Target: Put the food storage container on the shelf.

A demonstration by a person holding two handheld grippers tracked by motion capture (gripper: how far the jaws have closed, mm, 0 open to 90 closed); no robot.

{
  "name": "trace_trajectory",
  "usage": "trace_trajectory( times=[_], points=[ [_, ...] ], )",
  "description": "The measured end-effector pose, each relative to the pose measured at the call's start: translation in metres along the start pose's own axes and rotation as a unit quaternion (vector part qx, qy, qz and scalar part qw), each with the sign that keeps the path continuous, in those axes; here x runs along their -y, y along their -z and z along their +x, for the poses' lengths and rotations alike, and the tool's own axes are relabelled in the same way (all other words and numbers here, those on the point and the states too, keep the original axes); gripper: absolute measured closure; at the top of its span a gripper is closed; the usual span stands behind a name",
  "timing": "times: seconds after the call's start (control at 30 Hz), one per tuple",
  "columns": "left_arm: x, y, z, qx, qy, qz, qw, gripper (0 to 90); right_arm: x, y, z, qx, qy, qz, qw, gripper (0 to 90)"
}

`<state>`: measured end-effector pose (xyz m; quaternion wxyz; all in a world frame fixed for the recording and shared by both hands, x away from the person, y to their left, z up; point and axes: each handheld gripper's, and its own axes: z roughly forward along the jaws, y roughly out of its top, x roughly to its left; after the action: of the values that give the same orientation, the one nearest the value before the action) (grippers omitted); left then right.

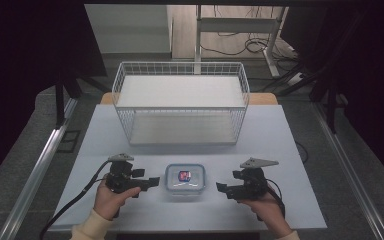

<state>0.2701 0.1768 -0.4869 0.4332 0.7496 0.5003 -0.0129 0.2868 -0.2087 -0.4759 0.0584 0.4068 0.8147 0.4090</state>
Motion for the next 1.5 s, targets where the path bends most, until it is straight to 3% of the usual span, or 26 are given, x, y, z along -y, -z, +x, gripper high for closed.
trace_trajectory(
  times=[0.2, 0.3, 0.37, 0.43, 0.63, 0.77, 0.9, 1.07, 1.1, 1.17, 1.37, 1.5],
  points=[
    [-0.007, -0.007, 0.006, 0.015, 0.013, -0.001, 0.9998, 24.3, -0.01, -0.02, 0.008, -0.017, -0.011, 0.016, 0.9997, 17.8],
    [-0.013, -0.013, 0.009, 0.03, 0.026, -0.003, 0.9992, 26.2, -0.017, -0.031, 0.008, -0.034, -0.03, 0.021, 0.9987, 17.8],
    [-0.017, -0.017, 0.009, 0.016, 0.018, 0.003, 0.9997, 25.8, -0.024, -0.038, 0.009, -0.034, -0.038, 0.026, 0.9984, 17.9],
    [-0.019, -0.021, 0.008, 0.028, 0.02, 0.007, 0.9994, 25.5, -0.025, -0.04, 0.009, -0.035, -0.038, 0.026, 0.9983, 17.9],
    [-0.015, -0.027, 0.007, 0.048, 0.024, 0.02, 0.9983, 25.3, -0.023, -0.049, 0.009, -0.05, -0.056, 0.032, 0.9966, 18.0],
    [-0.012, -0.029, 0.002, 0.075, 0.036, 0.018, 0.9964, 25.2, -0.023, -0.05, 0.008, -0.06, -0.065, 0.029, 0.9956, 18.2],
    [-0.01, -0.033, 0.004, 0.067, 0.039, 0.027, 0.9966, 25.1, -0.022, -0.056, 0.009, -0.067, -0.077, 0.034, 0.9942, 19.1],
    [-0.008, -0.043, 0.008, 0.073, 0.045, 0.033, 0.9958, 25.2, -0.022, -0.065, 0.009, -0.088, -0.097, 0.042, 0.9905, 21.5],
    [-0.008, -0.045, 0.009, 0.078, 0.046, 0.036, 0.9952, 25.7, -0.021, -0.067, 0.007, -0.094, -0.108, 0.046, 0.9886, 22.6],
    [-0.007, -0.05, 0.012, 0.096, 0.053, 0.038, 0.9932, 25.9, -0.021, -0.068, 0.006, -0.096, -0.113, 0.047, 0.9878, 23.1],
    [-0.004, -0.058, 0.015, 0.121, 0.073, 0.042, 0.989, 28.0, -0.016, -0.075, 0.003, -0.109, -0.136, 0.057, 0.9829, 25.2],
    [-0.003, -0.057, 0.017, 0.127, 0.081, 0.037, 0.9879, 29.9, -0.016, -0.076, 0.002, -0.118, -0.151, 0.056, 0.9798, 26.9]
  ],
)
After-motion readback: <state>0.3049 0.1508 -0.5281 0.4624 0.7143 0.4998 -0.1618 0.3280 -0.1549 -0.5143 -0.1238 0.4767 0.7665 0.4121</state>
